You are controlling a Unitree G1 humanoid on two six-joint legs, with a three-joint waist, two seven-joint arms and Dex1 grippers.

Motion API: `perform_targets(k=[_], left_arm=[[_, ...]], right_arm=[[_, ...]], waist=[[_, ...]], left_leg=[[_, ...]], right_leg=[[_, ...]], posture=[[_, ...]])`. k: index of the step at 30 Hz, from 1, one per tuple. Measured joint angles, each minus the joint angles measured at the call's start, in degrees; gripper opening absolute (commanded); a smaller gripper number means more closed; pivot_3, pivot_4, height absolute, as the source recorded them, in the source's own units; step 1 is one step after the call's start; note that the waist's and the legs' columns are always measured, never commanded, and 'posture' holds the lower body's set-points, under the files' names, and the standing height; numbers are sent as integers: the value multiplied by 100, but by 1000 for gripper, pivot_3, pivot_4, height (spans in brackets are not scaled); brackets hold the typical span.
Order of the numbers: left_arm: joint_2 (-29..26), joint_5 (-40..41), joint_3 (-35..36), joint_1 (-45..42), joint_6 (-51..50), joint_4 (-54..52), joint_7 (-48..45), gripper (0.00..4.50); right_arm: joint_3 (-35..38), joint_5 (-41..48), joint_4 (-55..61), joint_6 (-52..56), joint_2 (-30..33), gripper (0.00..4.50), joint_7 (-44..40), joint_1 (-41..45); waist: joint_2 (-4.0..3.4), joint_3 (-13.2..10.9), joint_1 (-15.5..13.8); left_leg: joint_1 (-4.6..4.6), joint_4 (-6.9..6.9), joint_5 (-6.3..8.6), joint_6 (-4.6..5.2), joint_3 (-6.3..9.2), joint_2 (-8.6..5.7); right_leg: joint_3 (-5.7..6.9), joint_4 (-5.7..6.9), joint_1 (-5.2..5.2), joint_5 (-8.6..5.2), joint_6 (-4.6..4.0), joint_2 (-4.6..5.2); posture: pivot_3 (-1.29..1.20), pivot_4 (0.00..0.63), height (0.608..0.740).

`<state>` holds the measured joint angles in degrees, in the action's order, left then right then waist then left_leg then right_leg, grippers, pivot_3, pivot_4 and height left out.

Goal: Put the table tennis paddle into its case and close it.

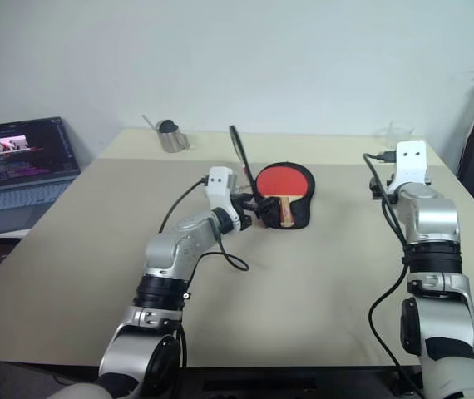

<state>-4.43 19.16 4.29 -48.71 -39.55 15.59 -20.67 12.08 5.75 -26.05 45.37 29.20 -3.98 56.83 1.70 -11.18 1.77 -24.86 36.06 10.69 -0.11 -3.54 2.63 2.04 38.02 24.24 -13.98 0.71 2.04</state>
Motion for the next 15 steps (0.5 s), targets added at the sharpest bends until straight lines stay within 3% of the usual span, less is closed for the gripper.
perform_targets(k=[15], left_arm=[[276,-17,-307,109,-132,-3,-13,4483]], right_arm=[[191,3,643,338,159,4485,56,-208]], waist=[[0,0,-8]], left_leg=[[0,0,0,0,1,0]], right_leg=[[0,0,0,-1,1,0]], posture=[[0,150,740]])
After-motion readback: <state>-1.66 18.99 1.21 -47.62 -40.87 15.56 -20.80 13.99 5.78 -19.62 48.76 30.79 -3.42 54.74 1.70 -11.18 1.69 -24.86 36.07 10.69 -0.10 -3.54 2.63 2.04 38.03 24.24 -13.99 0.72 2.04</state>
